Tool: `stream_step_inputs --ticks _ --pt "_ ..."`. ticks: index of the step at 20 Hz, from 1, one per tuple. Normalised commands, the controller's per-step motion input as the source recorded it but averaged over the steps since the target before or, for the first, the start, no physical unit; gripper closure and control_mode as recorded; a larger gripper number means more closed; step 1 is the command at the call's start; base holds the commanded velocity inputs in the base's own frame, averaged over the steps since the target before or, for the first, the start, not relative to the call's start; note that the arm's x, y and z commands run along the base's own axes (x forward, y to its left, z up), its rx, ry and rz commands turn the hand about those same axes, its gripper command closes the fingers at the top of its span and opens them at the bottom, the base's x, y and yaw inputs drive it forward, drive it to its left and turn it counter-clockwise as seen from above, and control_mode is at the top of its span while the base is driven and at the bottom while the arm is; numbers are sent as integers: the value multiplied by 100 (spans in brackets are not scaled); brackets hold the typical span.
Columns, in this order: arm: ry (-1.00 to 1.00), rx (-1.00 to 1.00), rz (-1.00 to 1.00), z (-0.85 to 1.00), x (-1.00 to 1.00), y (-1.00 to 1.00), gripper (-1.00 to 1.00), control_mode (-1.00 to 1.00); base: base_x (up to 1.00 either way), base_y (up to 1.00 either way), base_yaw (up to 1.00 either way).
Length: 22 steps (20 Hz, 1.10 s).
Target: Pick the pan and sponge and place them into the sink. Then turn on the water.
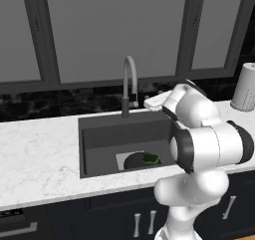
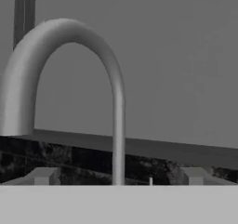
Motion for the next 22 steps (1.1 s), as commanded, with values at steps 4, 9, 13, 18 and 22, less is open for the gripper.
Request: stream_step_inputs --ticks 4,9,13,18,22 --pt "0 2 7 -21 24 0 -100 -100 0 0 0" --pt "0 0 7 -20 25 0 -100 -100 0 0 0" --pt "0 0 2 -11 35 0 -100 -100 0 0 0" --pt "0 0 0 -13 32 0 -100 -100 0 0 0" --pt "1 0 0 -22 19 8 -100 -100 0 0 0"
